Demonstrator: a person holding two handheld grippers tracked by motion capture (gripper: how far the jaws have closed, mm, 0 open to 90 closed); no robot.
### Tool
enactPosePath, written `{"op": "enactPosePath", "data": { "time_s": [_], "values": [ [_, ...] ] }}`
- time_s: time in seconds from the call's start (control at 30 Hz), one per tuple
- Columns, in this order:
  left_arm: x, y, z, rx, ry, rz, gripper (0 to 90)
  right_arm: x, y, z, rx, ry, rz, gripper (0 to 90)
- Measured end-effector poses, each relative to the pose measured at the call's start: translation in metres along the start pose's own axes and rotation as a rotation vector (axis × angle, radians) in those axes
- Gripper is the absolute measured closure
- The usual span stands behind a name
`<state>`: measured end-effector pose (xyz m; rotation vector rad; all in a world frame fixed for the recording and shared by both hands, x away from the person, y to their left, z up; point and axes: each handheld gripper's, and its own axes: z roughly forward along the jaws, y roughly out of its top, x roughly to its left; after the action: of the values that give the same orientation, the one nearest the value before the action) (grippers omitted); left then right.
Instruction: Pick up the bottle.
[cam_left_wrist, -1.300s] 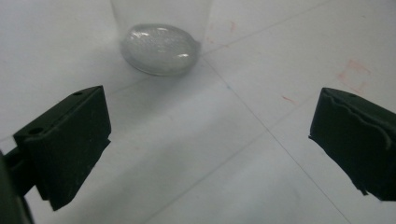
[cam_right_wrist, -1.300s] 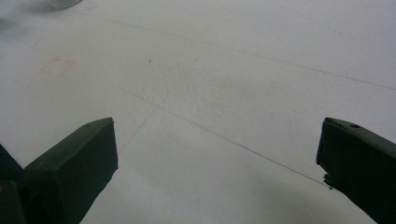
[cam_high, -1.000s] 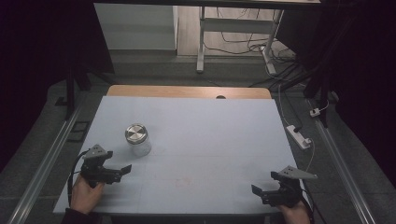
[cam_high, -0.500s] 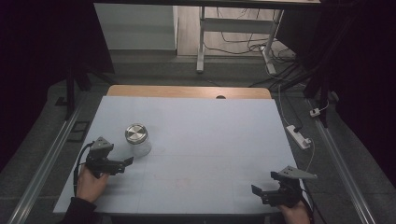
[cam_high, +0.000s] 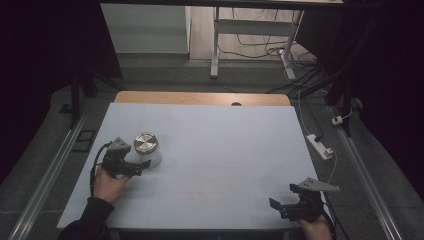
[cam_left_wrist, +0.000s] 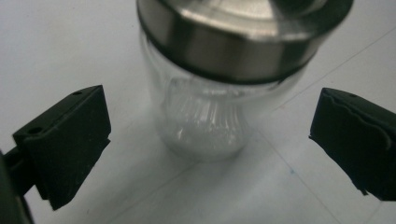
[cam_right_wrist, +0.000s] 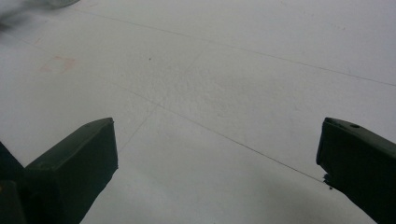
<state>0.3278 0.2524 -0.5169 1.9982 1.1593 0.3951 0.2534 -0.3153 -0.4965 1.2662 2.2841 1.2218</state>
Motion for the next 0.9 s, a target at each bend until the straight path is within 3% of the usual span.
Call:
{"op": "enactPosePath", "data": {
  "time_s": [0.33, 0.47, 0.67, 0.9],
  "values": [
    [0.002, 0.011, 0.020, 0.009, -0.005, 0.009, 0.0, 0.000, 0.000, 0.000, 0.002, 0.002, 0.002, 0.0],
    [0.000, 0.014, 0.026, 0.027, -0.004, 0.035, 2.7, -0.001, 0.000, 0.000, 0.002, 0.003, 0.002, 0.0],
    [-0.003, 0.016, 0.025, 0.023, 0.013, 0.074, 15.4, -0.001, 0.000, 0.000, 0.003, 0.004, 0.003, 0.0],
    [-0.004, 0.016, 0.024, 0.029, 0.024, 0.068, 15.8, -0.001, 0.000, 0.000, 0.002, 0.004, 0.001, 0.0]
  ]
}}
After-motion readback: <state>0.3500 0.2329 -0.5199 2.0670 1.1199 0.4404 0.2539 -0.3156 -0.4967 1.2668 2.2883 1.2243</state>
